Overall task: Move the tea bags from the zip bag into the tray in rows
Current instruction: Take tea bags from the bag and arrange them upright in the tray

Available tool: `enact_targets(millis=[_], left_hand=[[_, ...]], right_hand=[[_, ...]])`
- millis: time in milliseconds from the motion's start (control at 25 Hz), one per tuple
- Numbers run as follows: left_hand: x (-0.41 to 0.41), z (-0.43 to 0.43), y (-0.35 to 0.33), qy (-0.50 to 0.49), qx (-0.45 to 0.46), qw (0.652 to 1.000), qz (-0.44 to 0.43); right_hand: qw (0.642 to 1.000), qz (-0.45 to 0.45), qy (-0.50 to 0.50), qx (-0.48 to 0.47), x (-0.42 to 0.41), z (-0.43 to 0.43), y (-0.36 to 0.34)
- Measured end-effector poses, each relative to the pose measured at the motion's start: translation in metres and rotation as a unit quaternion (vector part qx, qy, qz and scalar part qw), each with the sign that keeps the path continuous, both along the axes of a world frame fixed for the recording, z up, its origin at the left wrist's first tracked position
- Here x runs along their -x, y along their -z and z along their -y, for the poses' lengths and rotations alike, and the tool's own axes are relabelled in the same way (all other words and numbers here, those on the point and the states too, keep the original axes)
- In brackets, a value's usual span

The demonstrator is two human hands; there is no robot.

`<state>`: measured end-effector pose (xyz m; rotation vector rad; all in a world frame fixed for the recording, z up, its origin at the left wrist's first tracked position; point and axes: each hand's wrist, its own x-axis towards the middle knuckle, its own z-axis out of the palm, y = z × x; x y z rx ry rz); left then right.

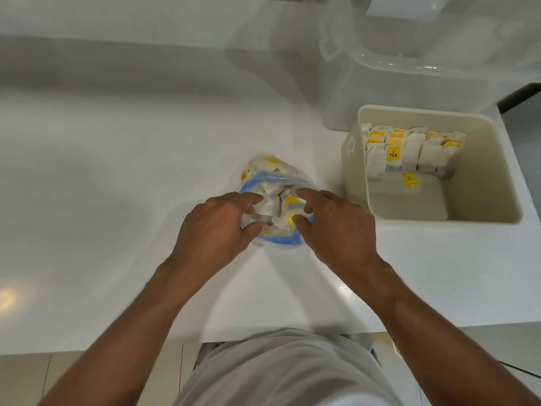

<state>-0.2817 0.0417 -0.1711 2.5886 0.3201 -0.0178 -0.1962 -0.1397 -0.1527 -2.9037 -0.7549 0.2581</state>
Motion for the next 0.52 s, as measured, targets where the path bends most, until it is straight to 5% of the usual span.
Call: enact_targets(millis=[200,520], left_hand=[[-0.010,0.009,-0.009,-0.020,-0.053,0.997,0.045],[-0.019,0.011,-0.006,-0.027,-0.092,0.994,0.052]], right_hand=[[0.993,0.038,-0.045,-0.102,-0.011,-0.026,0.001],[0.987,0.138,-0.041,-0.070,-0.022,-0.044,0.032]])
